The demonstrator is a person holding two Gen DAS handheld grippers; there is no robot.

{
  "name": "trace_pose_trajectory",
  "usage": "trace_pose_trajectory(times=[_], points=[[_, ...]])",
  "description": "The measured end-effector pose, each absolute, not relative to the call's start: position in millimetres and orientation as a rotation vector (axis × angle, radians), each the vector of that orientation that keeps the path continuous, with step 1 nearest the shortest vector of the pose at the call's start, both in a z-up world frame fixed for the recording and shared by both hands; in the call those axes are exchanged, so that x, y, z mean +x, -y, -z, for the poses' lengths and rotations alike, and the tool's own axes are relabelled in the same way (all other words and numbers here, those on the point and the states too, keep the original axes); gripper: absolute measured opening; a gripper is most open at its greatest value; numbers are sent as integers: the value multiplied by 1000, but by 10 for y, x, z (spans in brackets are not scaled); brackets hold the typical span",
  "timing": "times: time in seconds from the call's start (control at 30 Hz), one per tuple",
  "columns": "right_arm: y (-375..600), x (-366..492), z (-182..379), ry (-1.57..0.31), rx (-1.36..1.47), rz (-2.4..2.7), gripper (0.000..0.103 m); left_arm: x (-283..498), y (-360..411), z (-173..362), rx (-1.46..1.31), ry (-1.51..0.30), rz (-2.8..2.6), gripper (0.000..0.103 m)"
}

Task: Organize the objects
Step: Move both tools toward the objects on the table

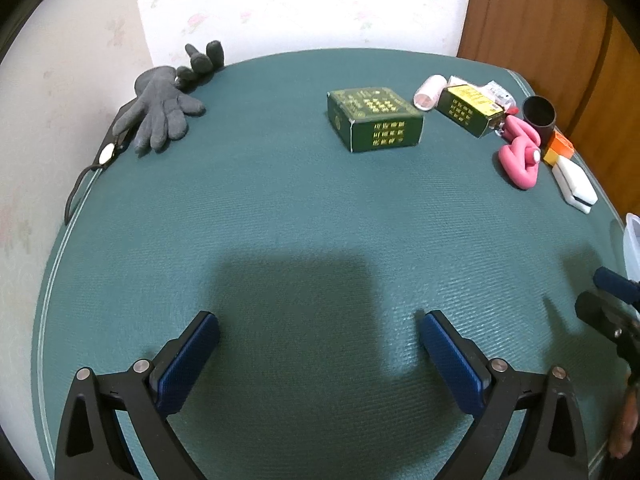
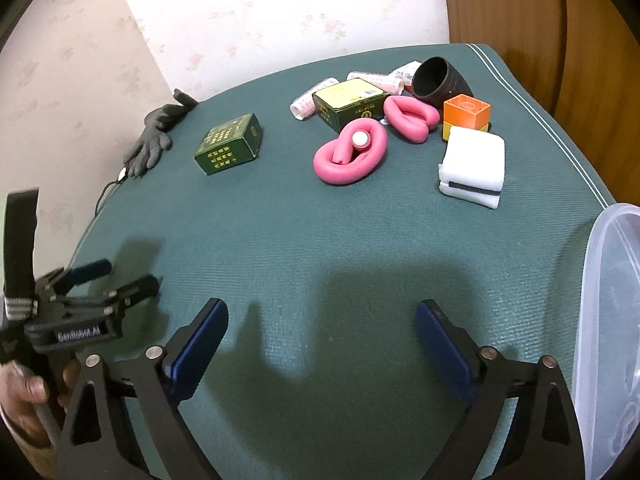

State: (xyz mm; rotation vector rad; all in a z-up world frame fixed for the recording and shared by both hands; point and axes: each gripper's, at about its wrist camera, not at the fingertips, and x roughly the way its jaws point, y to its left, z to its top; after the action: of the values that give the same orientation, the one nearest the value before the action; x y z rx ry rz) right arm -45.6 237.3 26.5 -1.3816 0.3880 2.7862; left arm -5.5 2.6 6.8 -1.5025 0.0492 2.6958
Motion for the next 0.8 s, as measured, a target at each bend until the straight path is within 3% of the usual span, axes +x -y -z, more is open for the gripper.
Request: trace_pose_trajectory(times=[0.33,0.8], points=[[-2525,-358,-338,-454,-1347,-2793,91,-276,-68,-353,-1408,-108,-2724,103],[-2677,-658,-676,-263,-1176,-2704,91,-993,-370,-545,-1334,-143,-2739,103]])
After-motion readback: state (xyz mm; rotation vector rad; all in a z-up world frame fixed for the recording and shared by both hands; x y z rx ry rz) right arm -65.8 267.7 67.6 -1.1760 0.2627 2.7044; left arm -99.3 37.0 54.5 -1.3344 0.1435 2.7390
